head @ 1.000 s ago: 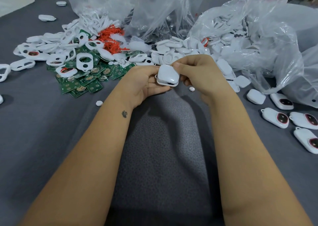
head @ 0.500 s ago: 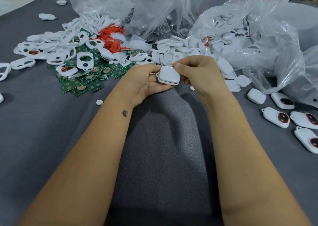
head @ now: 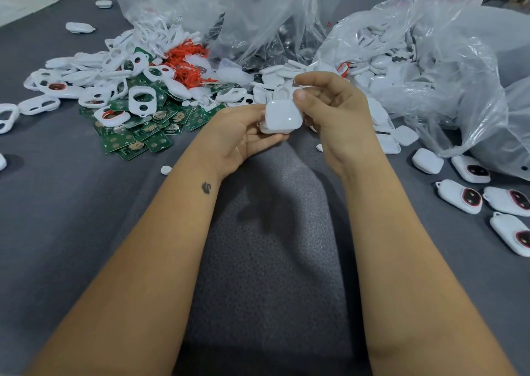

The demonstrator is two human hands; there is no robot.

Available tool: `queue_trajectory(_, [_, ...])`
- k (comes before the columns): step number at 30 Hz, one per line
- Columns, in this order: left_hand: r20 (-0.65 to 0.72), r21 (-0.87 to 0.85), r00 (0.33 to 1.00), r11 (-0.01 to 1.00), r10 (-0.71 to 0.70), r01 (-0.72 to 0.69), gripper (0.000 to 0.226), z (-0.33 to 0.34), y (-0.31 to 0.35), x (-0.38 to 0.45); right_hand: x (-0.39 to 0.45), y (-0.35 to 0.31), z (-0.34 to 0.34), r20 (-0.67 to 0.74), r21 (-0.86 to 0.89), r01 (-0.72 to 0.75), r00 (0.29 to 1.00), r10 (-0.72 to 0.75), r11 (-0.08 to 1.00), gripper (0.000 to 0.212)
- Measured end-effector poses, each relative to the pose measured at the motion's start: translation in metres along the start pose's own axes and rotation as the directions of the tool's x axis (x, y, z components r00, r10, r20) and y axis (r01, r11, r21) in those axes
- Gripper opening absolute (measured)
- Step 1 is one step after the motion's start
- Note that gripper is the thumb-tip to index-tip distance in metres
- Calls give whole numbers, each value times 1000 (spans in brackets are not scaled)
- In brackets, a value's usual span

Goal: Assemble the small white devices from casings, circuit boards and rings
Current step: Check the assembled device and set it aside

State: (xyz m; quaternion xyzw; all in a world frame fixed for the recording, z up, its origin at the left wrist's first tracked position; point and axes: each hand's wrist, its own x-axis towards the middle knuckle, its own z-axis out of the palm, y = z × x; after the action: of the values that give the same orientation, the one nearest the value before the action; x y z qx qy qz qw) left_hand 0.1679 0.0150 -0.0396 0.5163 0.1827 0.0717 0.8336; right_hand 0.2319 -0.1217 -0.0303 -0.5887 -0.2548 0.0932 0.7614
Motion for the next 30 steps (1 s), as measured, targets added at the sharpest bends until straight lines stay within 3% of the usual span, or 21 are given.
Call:
queue_trajectory(4, [-49,5,999,1000,13,-13,27,2,-1,0,1,2,-4,-34,90,-32,999,36,995,16])
queue_trajectory(8, [-49,-25,999,1000,9,-10,25,1,0,0,0,4,-3,-36,20,-45,998,45,999,16])
queue_trajectory(12, [-25,54,998,997,58,-57,22,-1,-3,0,-2,3,-4,11,-80,-10,1000,10,997,18])
queue_trajectory(19, [-132,69,979,987,155,-147,25,-5,-4,4,-1,3,-4,-6,128,15,1000,-15,992,19])
queue_trajectory(23, [-188,79,962,979,197,-186,27,-7,-6,6,-2,6,-7,-45,80,-59,997,63,995,16])
queue_trajectory(26, [-219,119,954,976,207,-184,22,-8,-6,7,-2,8,-14,-102,-45,-161,983,156,986,15])
queue_trajectory(30, [-241,112,951,979,192,-169,20,-6,-5,5,-2,12,-18,-117,-469,-214,977,179,857,18])
